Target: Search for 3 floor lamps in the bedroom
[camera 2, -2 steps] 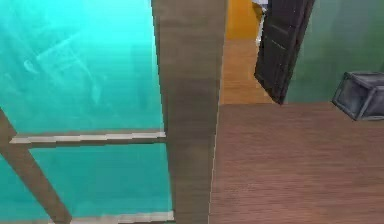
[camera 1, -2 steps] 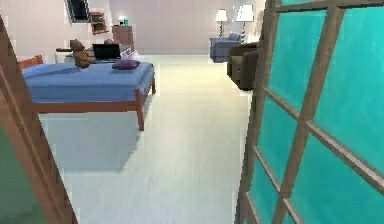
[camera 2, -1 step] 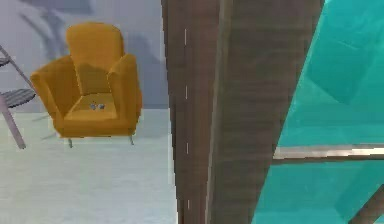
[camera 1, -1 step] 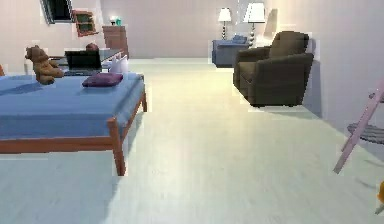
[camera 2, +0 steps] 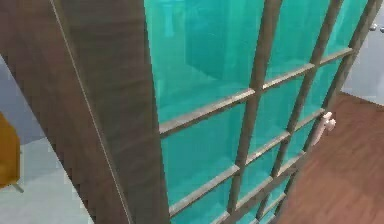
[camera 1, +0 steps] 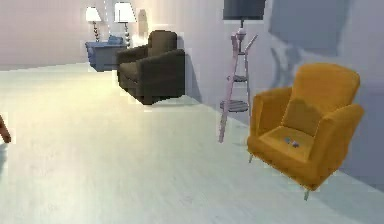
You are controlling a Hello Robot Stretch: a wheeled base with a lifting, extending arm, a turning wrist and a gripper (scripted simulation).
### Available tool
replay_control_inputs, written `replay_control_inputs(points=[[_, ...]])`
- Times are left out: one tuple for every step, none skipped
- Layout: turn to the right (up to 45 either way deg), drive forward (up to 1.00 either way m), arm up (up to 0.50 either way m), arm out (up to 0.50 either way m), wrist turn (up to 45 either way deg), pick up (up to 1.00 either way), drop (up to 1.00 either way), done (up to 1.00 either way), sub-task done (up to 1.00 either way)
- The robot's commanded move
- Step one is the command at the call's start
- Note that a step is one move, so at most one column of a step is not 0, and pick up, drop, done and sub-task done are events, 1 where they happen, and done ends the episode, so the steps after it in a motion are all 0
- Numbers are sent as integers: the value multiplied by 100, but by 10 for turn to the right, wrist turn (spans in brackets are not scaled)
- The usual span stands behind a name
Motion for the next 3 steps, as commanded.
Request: replay_control_inputs(points=[[0, 100, 0, 0, 0, 0, 0, 0, 0], [30, 0, 0, 0, 0, 0, 0, 0, 0], [0, 50, 0, 0, 0, 0, 0, 0, 0]])
